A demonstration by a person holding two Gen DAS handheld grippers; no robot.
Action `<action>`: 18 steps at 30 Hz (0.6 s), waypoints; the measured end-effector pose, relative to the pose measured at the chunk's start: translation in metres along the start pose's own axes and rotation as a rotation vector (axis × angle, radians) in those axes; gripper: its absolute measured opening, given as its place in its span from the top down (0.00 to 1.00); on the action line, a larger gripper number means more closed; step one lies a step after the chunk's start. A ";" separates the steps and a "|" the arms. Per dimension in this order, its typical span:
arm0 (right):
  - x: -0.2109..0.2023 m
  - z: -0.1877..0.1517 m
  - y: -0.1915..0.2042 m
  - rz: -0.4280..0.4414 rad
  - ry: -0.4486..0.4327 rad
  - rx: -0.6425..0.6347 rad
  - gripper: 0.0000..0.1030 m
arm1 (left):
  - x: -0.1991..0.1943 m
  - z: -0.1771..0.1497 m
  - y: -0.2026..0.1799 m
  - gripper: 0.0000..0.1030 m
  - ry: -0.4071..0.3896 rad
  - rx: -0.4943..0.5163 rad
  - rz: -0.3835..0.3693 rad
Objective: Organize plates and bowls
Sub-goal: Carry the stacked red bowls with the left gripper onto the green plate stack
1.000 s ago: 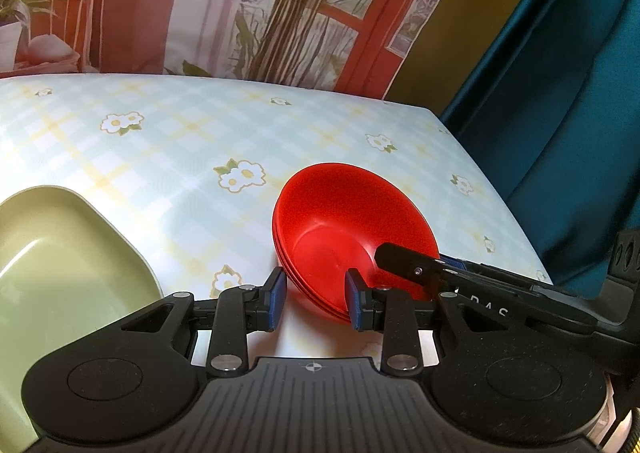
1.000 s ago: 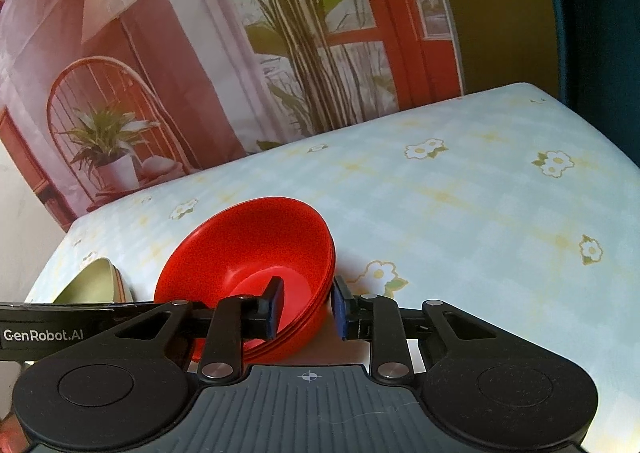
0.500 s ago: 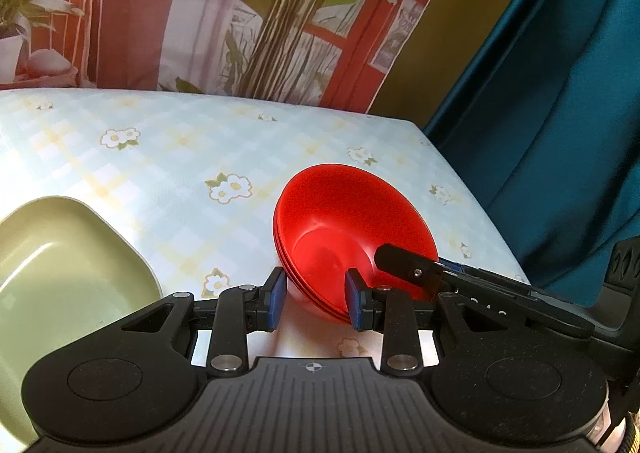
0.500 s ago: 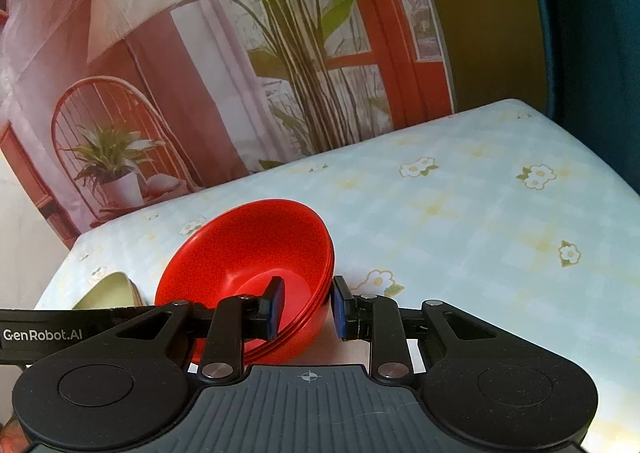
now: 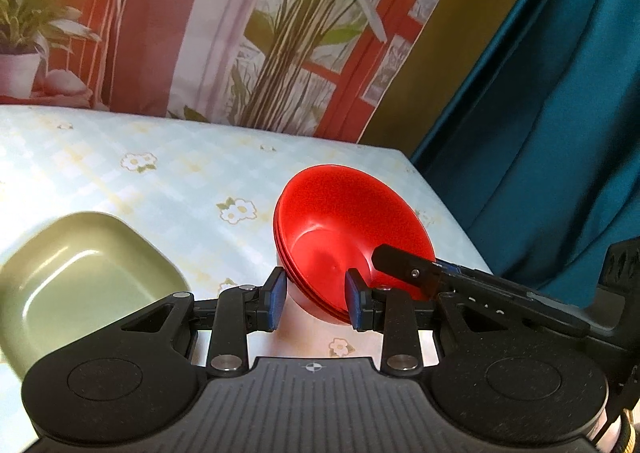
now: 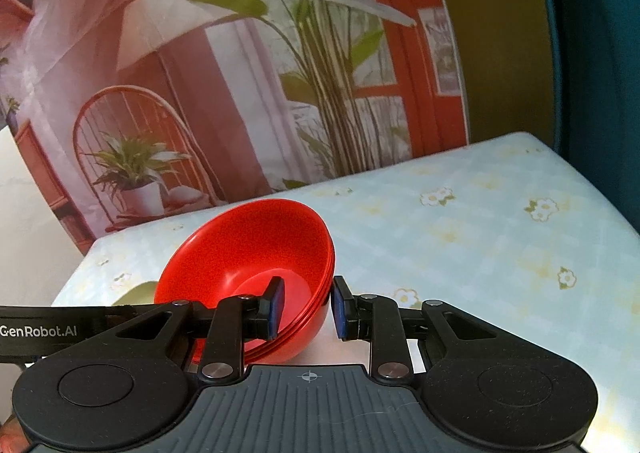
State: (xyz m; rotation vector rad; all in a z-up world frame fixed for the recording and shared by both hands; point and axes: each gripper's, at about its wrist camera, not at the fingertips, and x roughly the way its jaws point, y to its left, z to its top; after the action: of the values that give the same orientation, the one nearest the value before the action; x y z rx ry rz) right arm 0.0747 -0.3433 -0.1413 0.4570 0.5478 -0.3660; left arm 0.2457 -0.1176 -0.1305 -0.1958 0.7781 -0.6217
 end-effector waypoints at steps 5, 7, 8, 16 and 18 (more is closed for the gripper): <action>-0.005 0.006 0.021 0.025 -0.009 -0.018 0.77 | -0.022 -0.001 0.006 0.68 -0.039 0.011 0.015; -0.003 0.007 0.031 0.037 -0.005 -0.030 0.77 | -0.032 0.000 0.011 0.68 -0.054 0.005 0.026; -0.003 0.007 0.038 0.045 -0.002 -0.038 0.77 | -0.036 0.000 0.014 0.68 -0.058 -0.001 0.032; 0.012 0.007 0.087 0.116 0.027 -0.079 0.76 | -0.069 -0.002 0.039 0.68 -0.093 -0.040 0.091; 0.018 0.006 0.099 0.133 0.040 -0.089 0.76 | -0.075 -0.004 0.046 0.68 -0.097 -0.051 0.104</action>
State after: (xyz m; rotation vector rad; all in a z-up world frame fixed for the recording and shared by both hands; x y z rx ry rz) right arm 0.1357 -0.2666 -0.1160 0.4131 0.5675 -0.2045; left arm 0.2232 -0.0361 -0.1066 -0.2292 0.7065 -0.4903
